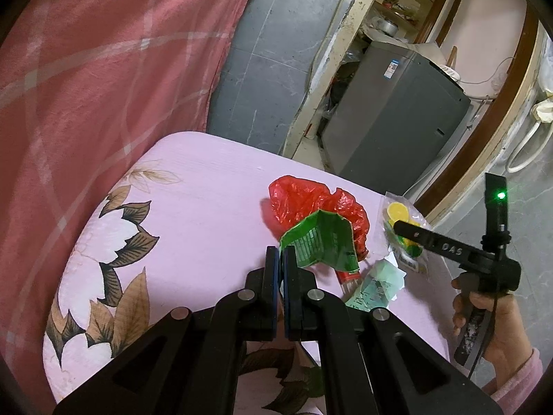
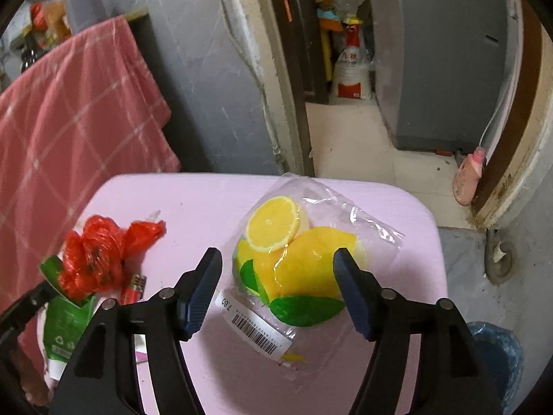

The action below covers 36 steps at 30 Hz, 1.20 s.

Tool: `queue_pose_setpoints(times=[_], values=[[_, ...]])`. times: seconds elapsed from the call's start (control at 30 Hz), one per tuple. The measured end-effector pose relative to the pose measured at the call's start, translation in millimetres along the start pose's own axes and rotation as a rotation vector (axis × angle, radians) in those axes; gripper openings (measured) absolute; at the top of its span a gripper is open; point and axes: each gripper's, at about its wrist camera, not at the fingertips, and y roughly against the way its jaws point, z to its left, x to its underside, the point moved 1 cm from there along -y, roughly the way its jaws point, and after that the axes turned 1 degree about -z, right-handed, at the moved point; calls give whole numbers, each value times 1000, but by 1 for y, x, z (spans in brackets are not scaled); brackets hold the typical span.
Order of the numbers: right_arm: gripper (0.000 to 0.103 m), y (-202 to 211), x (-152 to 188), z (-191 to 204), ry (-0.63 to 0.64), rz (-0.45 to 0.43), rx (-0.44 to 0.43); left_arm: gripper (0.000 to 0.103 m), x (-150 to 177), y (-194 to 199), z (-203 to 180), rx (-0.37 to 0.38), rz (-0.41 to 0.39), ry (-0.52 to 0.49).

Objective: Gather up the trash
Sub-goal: 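Close the left tool on the green pig-print cup while the right tool reaches the lemon bag, then close the right tool on the clear lemon bag's edge while the left tool holds the cup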

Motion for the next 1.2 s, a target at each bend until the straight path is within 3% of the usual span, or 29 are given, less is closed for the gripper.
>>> queue_pose_setpoints(times=[0.33,0.4,0.53,0.57,0.6,0.8,0.93,1.03,1.13,1.2], values=[[67,-9,7,23,168,30,82,2,4,-12,7,8,48,25],[48,-8,8,25,168,28,58,3,7,-14,8,10,63,35],[25,-5,11,23,141,29,7,5,10,-16,9,39,93,62],[13,-5,11,21,127,31,0,5,11,-15,8,52,98,67],[9,-5,12,20,116,29,-4,5,11,-14,9,60,101,73],[3,3,18,12,55,27,-86,3,11,-3,4,73,75,65],[3,18,25,10,44,-16,-93,3,12,2,4,80,65,72],[6,33,25,7,44,-58,-90,3,14,5,4,81,61,74],[22,44,26,3,32,-66,-111,2,14,7,2,86,56,76],[26,49,29,8,46,-65,-136,2,14,7,-1,83,52,74]])
